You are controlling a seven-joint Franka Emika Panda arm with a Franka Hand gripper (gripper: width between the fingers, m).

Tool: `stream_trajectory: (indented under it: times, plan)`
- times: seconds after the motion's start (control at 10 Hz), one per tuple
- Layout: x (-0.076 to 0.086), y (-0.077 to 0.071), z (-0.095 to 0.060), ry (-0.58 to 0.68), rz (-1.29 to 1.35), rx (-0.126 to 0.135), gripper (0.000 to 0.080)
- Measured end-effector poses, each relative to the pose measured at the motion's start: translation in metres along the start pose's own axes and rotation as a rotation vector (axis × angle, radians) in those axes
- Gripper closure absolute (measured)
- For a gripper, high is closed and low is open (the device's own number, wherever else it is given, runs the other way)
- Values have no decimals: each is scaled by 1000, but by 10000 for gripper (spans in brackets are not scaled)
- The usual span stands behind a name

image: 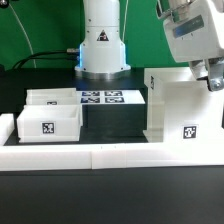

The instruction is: Assemble drawer

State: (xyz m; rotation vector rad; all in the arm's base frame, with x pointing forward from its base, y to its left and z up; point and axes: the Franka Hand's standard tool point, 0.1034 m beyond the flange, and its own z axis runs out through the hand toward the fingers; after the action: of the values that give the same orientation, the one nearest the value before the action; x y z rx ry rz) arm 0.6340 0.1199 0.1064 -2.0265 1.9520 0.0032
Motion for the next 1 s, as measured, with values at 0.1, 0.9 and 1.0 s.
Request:
stream_trajectory:
  times: [0.1, 0.9, 1.0]
  plan:
    - [0, 0, 0, 0, -1, 0, 274]
    - [7, 25, -47, -21, -280, -6, 150]
    - [7, 28, -52, -20, -311, -4, 150]
